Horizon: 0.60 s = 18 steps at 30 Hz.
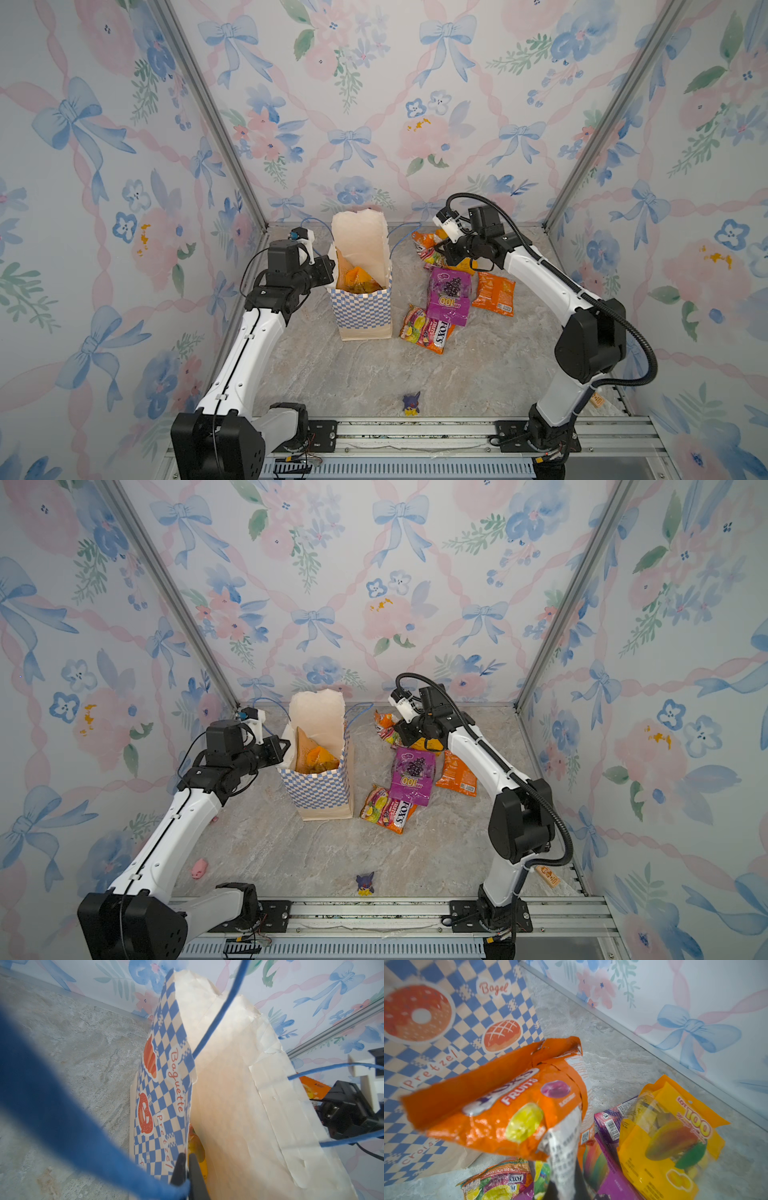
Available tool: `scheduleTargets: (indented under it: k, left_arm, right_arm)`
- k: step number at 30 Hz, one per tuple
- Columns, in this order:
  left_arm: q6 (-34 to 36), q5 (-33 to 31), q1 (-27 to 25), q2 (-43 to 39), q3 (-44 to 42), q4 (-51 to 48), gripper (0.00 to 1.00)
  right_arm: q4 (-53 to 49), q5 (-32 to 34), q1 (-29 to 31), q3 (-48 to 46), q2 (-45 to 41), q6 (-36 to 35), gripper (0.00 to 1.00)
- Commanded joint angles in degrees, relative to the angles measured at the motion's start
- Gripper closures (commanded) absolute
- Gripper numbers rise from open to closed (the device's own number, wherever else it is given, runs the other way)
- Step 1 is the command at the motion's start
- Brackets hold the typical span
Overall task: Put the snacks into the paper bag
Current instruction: 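Lift the orange FOX'S candy bag with the right gripper off the pile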
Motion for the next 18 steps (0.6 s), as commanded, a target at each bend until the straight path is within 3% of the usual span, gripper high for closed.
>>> scheduleTargets:
  k: [1,18]
  left_arm:
    - [-0.18,1.16,-1.05,1.25,0.26,2.73,1.00]
    - [-0.19,3.10,-5.06,4.80,1.98,6.55,1.00]
  right_arm:
    - [0.77,-4.47,-0.83,1.52,-3.45,4.37,1.00]
    - [-0.29,-7.53,-4.19,4.59,-12.65,9.53,1.00]
